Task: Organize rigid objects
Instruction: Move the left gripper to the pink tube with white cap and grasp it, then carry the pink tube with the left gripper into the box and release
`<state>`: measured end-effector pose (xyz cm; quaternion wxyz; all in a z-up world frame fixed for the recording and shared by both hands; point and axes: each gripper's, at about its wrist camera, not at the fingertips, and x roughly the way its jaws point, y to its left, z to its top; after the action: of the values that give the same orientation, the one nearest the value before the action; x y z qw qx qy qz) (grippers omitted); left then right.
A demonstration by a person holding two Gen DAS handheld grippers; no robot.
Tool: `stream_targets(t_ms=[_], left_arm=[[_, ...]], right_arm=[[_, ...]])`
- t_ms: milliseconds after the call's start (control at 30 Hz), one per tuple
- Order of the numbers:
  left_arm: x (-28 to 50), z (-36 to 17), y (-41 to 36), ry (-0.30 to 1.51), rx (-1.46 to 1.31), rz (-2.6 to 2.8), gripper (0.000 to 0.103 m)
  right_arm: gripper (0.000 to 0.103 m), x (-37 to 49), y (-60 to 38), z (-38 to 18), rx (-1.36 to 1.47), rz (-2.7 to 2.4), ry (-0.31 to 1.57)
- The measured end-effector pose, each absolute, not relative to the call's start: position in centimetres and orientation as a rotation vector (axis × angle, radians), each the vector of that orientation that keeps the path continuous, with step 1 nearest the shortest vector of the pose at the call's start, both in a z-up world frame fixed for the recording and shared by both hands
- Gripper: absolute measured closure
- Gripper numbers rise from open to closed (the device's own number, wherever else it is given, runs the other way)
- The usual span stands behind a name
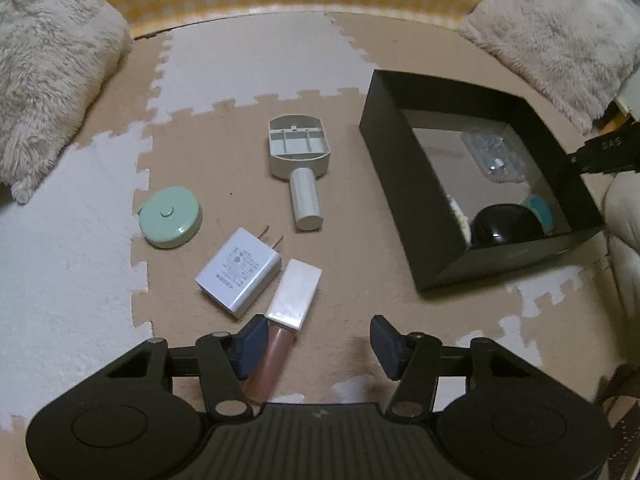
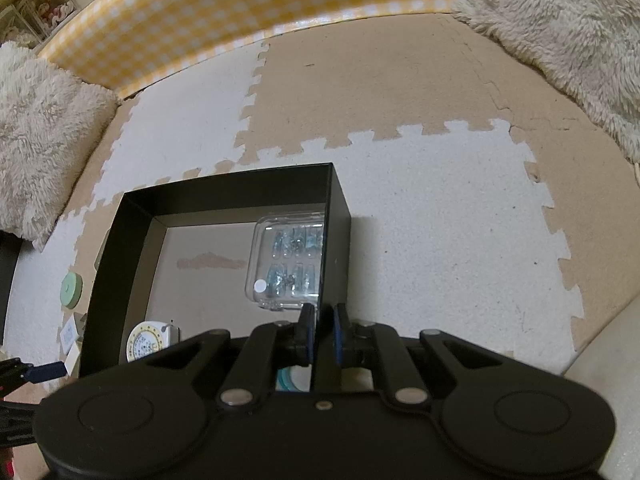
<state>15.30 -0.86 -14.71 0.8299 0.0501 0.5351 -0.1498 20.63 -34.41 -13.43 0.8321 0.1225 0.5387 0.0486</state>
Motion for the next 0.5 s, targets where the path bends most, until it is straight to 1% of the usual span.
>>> stream_targets(t_ms=[267, 333, 367, 500], left_arm=[[16.4, -15.6, -0.9, 1.118, 0.136, -0.309, 0.061], [16.5, -15.6, -0.9, 1.116, 0.153, -0.307, 0.069], [16.5, -15.6, -0.9, 1.116, 0.159, -0.307, 0.077], [16.4, -15.5, -1.1, 1.116, 0.174, -0.319, 0.079]], right_arm=[[0.093, 20.6, -34.4, -13.4, 0.258, 0.103, 1.143], [0.093, 20.6, -34.4, -13.4, 0.257, 0.103, 1.143], [0.093, 20.6, -34.4, -13.4, 0.257, 0.103, 1.143], [0.093, 20.6, -34.3, -13.4, 0.258, 0.103, 1.144]])
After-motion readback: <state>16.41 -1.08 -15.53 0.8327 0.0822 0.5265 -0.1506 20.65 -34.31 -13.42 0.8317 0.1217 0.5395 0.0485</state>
